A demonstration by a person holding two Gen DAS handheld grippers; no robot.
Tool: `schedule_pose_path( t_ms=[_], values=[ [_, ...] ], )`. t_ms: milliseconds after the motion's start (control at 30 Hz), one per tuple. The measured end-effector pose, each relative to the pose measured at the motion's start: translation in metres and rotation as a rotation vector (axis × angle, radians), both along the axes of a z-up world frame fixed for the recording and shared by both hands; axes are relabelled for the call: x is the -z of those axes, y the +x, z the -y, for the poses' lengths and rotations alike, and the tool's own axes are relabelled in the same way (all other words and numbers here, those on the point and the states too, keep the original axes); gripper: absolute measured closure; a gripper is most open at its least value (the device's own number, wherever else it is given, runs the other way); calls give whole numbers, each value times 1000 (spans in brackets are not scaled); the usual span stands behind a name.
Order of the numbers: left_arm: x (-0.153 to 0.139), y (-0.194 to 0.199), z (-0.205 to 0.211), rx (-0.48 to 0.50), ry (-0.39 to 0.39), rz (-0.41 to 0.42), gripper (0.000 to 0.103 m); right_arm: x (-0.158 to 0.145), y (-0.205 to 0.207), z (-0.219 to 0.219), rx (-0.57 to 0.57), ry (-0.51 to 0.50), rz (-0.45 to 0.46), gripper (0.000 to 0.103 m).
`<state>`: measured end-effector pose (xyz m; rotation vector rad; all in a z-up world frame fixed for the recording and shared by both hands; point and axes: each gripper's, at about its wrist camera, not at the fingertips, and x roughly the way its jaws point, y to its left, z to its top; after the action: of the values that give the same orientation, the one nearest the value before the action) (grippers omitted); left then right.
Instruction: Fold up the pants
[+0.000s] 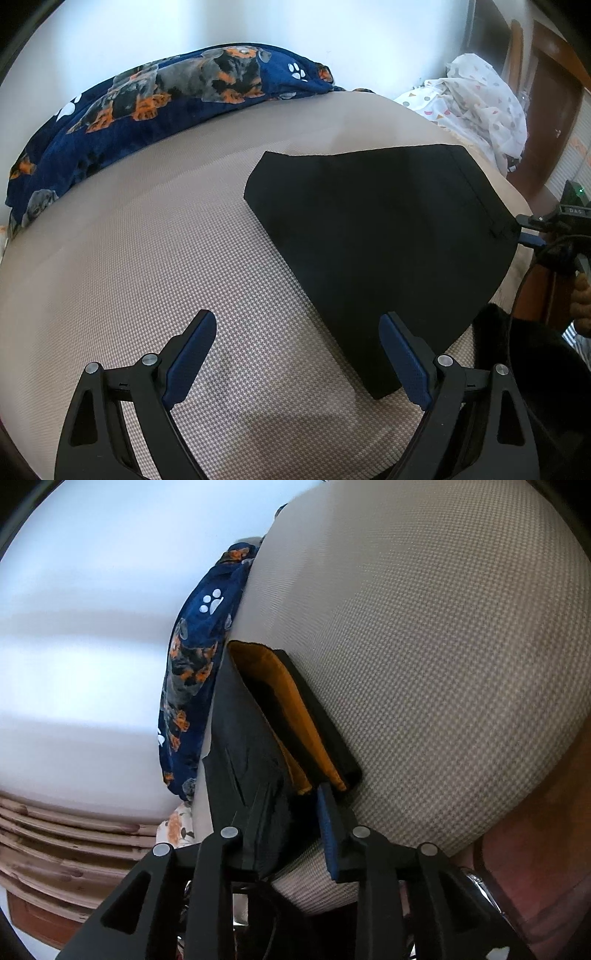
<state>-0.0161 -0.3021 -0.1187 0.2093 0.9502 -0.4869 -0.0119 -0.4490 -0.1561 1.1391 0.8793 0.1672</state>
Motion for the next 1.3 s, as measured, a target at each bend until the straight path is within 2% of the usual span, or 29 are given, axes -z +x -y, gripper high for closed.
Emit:
schedule_pose_path(
  t_ms=[233,333,400,500,567,667,767,1000,1100,1267,1300],
  values=[
    [0,1,-3,-12,-6,-1,14,0,-1,2,-7,0,10,79],
    [-2,0,-3,-10,-7,5,13,-11,-5,10,-6,-53,25,67],
    [-3,0,-3,-10,-13,10,13,-24,-2,13,-34,-88,51,43],
    [-2,4,-6,-15,-37,-10,13,-37,11,12,-101,-158,66,41],
    [-1,7,-11,-22,-70,-36,13,-36,24,14,-143,-197,54,41],
    [1,12,-20,-33,-130,-76,13,-19,43,20,-203,-140,45,41],
    [5,21,-29,-34,-192,-131,13,-7,56,21,-250,-140,18,41],
    [27,50,-44,-10,-388,-345,13,0,81,12,-421,-200,-24,41],
    [37,60,-42,29,-437,-413,13,2,91,8,-499,-185,-33,40],
    [46,71,-37,100,-537,-506,13,3,103,10,-628,-148,-37,32],
    [51,77,-34,130,-583,-565,13,3,105,10,-649,-145,-39,32]
  ],
)
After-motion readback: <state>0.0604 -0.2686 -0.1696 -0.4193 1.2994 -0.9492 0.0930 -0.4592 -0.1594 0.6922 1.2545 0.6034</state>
